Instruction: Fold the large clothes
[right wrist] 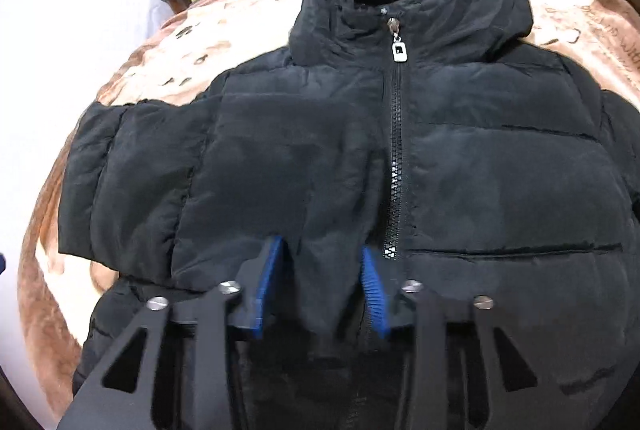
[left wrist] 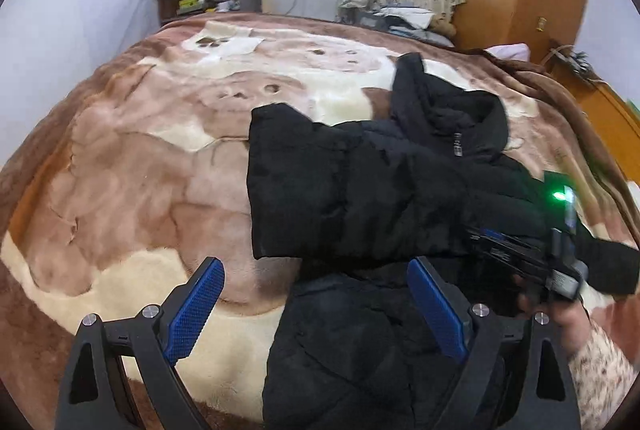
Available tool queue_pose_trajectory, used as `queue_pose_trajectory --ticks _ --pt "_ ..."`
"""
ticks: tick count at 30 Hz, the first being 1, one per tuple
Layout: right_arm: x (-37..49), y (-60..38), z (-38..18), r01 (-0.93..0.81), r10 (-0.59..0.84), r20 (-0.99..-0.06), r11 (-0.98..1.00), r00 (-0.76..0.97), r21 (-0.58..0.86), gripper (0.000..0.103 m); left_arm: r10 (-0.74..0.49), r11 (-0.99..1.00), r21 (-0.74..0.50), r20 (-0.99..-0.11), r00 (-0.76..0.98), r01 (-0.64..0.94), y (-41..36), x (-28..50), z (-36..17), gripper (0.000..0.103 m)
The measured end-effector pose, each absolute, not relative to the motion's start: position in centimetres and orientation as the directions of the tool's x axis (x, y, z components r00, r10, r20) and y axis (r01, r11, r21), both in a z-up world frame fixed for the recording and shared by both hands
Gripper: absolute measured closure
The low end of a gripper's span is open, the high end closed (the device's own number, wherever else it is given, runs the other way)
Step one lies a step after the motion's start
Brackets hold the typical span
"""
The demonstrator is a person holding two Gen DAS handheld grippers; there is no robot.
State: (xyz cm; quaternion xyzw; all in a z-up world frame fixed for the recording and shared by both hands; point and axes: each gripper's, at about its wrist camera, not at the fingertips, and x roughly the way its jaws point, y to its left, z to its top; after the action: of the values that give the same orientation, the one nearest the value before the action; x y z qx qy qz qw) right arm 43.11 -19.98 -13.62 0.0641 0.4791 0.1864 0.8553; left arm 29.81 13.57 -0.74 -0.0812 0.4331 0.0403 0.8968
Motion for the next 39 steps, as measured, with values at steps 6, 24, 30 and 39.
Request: queue_pose_trajectory --ticks 6,24,30,39 --pt "41.7 -23.5 -10.6 -0.222 0.365 -0.736 0.931 0.57 0.289 0.097 0.006 0.983 -0.106 -0.794 0.607 -0.148 13.5 31.9 -1.9 0.01" --pt "41.4 -30.3 -11.2 -0.065 0.137 -0.778 0.99 0.613 0.123 0.097 0.07 0.974 -0.04 -0.883 0.464 -0.225 12.2 40.3 -9.4 0.01" --pt "41.7 -30.5 -13.1 -0.045 0.092 -0.8 0.996 0.593 0.081 0.096 0.066 0.971 -0.049 -0.886 0.459 -0.235 12.6 41.0 -11.1 0.01" --pt "41.9 -30.8 -13.6 -0.033 0.047 -0.806 0.999 0.589 0.034 0.081 0.099 0.979 0.005 -0.884 0.457 -0.203 11.4 41.9 -12.2 0.008"
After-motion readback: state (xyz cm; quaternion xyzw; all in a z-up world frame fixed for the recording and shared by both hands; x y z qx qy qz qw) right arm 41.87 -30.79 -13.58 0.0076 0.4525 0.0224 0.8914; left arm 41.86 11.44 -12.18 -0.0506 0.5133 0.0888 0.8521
